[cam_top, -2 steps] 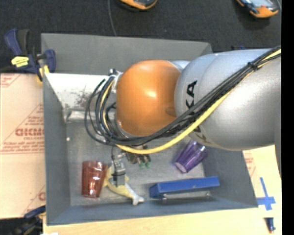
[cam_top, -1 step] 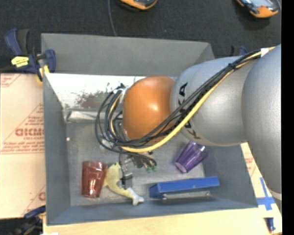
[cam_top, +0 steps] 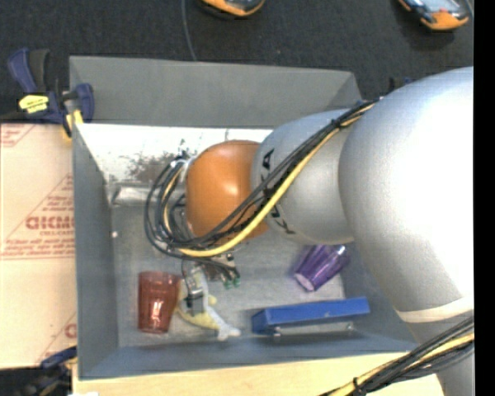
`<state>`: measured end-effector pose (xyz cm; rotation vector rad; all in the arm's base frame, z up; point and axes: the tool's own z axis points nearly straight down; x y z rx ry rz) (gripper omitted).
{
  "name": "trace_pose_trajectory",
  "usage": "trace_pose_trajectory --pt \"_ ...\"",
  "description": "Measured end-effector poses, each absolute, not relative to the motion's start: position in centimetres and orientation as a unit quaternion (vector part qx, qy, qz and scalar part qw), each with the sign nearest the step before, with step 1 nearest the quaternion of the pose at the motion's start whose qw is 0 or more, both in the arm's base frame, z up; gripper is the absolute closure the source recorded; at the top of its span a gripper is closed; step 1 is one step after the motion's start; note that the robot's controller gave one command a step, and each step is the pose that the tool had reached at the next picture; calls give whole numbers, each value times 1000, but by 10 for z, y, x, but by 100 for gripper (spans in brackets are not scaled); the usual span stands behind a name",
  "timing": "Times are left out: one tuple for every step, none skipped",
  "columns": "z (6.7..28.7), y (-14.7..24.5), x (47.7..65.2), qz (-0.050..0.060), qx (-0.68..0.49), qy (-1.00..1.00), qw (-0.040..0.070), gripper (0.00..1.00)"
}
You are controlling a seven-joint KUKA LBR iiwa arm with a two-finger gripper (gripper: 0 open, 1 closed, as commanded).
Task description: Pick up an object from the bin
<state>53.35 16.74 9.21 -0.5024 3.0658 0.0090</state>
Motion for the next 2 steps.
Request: trace_pose_trajectory --pt "70 182 511 2 -174 985 15 0" --pt "71 187 534 1 -300 954 16 100"
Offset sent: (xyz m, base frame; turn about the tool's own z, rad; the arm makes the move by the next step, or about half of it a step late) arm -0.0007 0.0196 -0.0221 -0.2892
